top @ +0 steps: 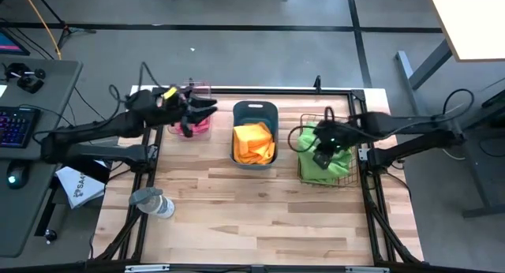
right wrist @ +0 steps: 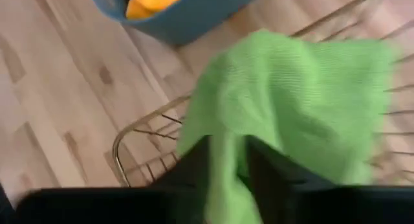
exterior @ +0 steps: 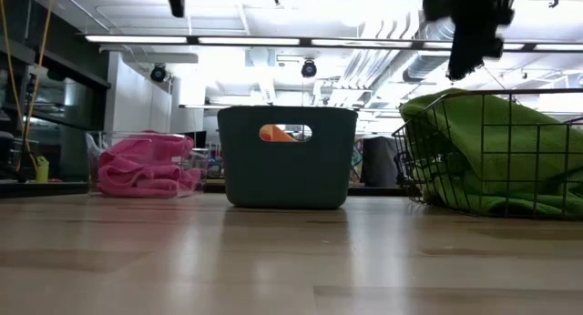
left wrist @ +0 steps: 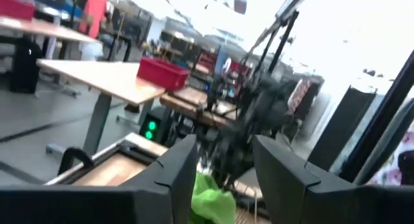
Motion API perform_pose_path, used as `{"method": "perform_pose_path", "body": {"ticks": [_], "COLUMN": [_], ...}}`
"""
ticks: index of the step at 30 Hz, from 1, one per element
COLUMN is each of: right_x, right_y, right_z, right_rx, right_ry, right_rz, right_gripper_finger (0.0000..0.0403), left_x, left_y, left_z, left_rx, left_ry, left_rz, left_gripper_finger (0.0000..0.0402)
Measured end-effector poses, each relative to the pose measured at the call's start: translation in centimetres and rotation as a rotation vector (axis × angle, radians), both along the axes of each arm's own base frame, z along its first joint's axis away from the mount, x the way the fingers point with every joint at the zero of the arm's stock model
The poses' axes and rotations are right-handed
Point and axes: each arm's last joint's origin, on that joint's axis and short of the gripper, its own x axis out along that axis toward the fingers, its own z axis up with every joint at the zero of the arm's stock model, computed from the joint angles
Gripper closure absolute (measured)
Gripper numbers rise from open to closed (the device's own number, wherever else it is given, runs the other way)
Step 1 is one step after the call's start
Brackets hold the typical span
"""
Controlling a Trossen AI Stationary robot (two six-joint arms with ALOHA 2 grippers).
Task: Sort microfiber towel by color & place in baskets
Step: Put the green towel into the gold wire basket
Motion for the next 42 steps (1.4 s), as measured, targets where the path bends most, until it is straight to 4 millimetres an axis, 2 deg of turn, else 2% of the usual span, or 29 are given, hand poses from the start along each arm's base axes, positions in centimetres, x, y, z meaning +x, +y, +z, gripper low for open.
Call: {"method": "perform_pose_path", "body": {"ticks": [1, 3, 6, 11, 15, 23, 30, 36, 39, 42], "right_x": [0.3, 1.0, 1.6, 1.2, 0.6, -1.6, -2.4, -2.5, -1.7, -1.0], "right_y": [-0.1, -0.5, -1.1, -2.1, -2.7, -2.8, -3.1, -3.6, -3.7, -3.9], "right_z": [-1.0, -2.4, -3.3, -4.3, -5.8, -10.3, -12.5, -12.3, -10.5, -7.4], "right_rx": [0.020, 0.062, 0.082, 0.012, 0.000, 0.021, 0.026, 0.076, 0.148, 0.138], "right_ry": [-0.014, -0.071, -0.130, -0.094, -0.032, 0.166, 0.193, 0.186, 0.132, 0.083], "right_rz": [0.003, 0.003, -0.005, -0.032, -0.065, -0.172, -0.231, -0.286, -0.221, -0.166], "right_gripper_finger": [0.0358, 0.0387, 0.0379, 0.0398, 0.0400, 0.0402, 0.0402, 0.0402, 0.0402, 0.0402], "left_x": [-0.5, -1.2, -2.1, -2.6, -2.6, -2.4, -2.4, -2.4, -2.4, -2.4], "left_y": [-0.2, -0.4, -0.7, -0.8, -0.8, -0.8, -0.7, -0.7, -0.7, -0.7], "left_z": [0.1, 0.5, 1.1, 1.4, 1.3, 0.9, 0.9, 0.9, 0.9, 0.9], "left_rx": [0.003, 0.012, 0.022, 0.025, 0.023, -0.003, -0.005, -0.005, 0.004, 0.021], "left_ry": [-0.015, -0.041, -0.079, -0.095, -0.089, -0.057, -0.056, -0.056, -0.054, -0.051], "left_rz": [0.001, -0.001, 0.001, 0.005, 0.005, 0.003, 0.011, 0.011, 0.012, 0.015], "left_gripper_finger": [0.0268, 0.0276, 0.0284, 0.0291, 0.0292, 0.0292, 0.0292, 0.0292, 0.0292, 0.0292]}}
